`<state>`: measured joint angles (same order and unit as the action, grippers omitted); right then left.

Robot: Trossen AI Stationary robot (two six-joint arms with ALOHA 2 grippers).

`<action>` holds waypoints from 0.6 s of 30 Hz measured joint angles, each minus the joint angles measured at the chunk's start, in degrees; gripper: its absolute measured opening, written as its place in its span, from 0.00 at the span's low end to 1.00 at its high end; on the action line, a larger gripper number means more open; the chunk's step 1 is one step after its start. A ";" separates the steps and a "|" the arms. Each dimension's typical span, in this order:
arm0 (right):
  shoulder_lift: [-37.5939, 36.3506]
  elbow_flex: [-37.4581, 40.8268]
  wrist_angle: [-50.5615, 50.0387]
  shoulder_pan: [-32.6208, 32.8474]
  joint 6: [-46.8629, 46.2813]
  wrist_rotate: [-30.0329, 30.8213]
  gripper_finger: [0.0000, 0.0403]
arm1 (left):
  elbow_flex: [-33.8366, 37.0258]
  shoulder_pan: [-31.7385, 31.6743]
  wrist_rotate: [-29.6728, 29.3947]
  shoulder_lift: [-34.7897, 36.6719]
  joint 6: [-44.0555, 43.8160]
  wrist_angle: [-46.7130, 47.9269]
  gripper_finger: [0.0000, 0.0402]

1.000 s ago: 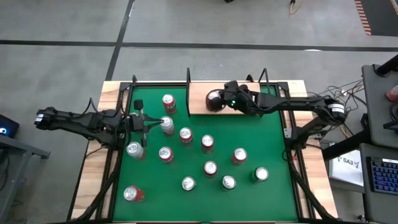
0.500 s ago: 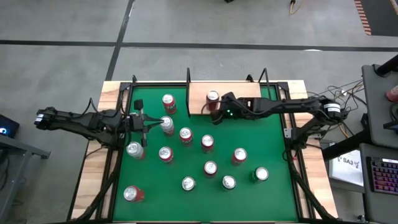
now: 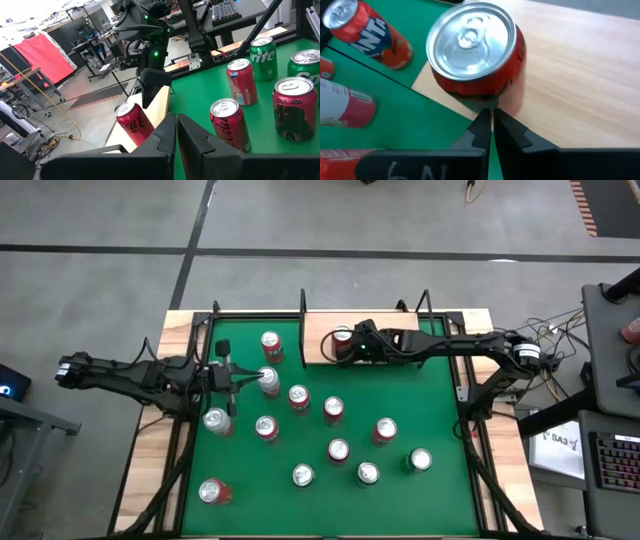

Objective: Place canned beverage on shelf
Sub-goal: Put the red-black soda can on the shelf

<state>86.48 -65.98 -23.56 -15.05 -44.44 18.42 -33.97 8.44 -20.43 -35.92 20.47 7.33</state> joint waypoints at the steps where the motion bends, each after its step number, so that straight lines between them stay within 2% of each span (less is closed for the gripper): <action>1: 0.02 0.00 0.62 -0.06 0.53 0.19 0.03 | 0.02 0.00 0.00 0.00 0.00 -0.02 0.00; 18: 1.88 -0.02 3.02 -3.05 4.57 2.18 0.03 | 0.01 -0.02 0.00 -0.07 0.00 0.03 0.00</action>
<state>88.36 -66.00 -20.54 -18.10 -39.88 20.60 -33.96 8.43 -20.43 -35.99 20.47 7.37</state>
